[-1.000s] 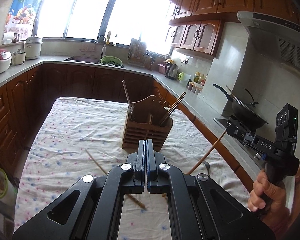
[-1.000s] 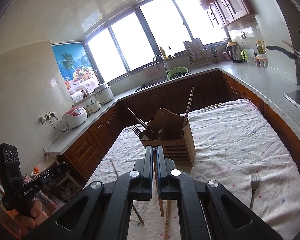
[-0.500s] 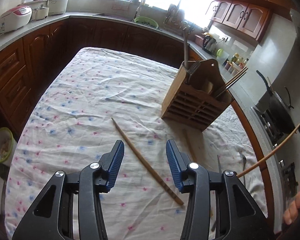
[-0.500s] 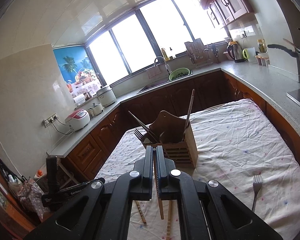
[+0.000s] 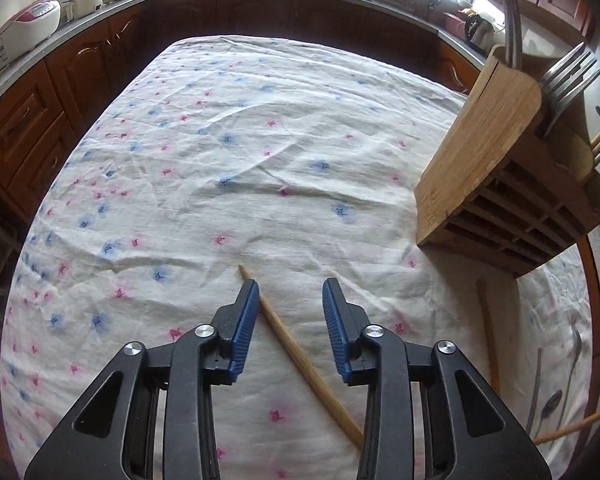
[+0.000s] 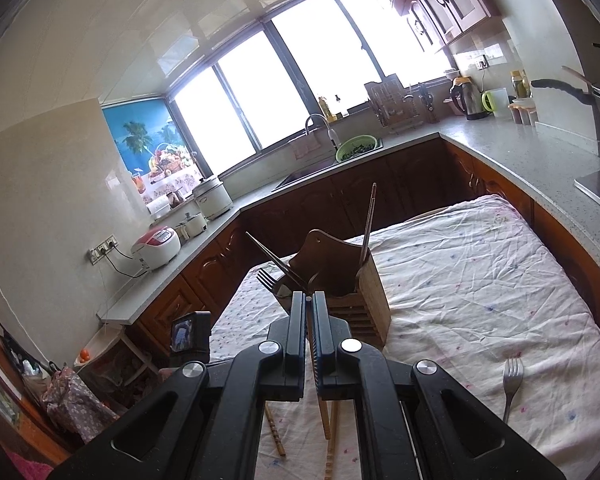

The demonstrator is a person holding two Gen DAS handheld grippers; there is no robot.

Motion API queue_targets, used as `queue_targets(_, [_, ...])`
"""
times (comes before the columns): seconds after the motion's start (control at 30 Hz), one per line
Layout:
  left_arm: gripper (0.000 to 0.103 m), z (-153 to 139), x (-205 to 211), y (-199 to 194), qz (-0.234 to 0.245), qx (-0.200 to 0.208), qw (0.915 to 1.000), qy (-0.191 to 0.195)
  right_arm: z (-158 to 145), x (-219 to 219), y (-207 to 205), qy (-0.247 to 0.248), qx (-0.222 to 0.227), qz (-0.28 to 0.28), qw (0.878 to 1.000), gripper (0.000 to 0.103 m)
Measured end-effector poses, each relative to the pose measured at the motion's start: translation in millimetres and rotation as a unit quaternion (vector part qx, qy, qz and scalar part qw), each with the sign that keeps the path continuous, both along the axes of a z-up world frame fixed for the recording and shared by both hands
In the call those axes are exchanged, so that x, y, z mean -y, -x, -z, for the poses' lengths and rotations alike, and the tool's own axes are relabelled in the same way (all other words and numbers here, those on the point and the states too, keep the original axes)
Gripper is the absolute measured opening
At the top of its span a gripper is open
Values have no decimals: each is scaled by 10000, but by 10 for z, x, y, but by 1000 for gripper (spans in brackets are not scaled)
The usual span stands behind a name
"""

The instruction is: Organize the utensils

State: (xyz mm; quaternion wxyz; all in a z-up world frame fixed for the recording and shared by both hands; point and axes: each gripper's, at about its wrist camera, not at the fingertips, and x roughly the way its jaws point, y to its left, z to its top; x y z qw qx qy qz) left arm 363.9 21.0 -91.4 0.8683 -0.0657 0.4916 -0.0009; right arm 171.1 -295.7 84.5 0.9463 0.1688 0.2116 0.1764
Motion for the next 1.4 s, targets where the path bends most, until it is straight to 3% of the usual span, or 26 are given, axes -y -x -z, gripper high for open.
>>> queue_targets(0.03, [25,2,25,-3,2,76,9998,-201,-2,11,-2,2,2,12,10000,3])
queue_targets(0.07, [12,37,36,-16,48,2,9998,-206,-4,29,-6,1,5,26,10000,3])
queue_targets(0.17, [8,47,31,17,106,108,9996,-243,-12,62,-3,-12,17,66,10000,3])
queue_targets(0.27, [5,6,31,114,227,146,9996,41,-7,76,-6,-42,13,86,10000,3])
queue_targets(0.43, [4,-281,110,433,463,512,9966,456,-11,60,5,-82,23,46,10000,3])
queue_targets(0.8, [4,-952,151,1107,770,1267,9846,926,-83,-11,125,-69,153,-7,9999,3])
queue_targets(1.07, [4,-1315,59,1493,831,1770,9744,1112,-150,-86,223,-31,273,-47,9996,3])
queue_targets(1.4, [4,-1566,-13,1775,879,2187,9640,1232,-212,-187,307,47,386,-98,9992,3])
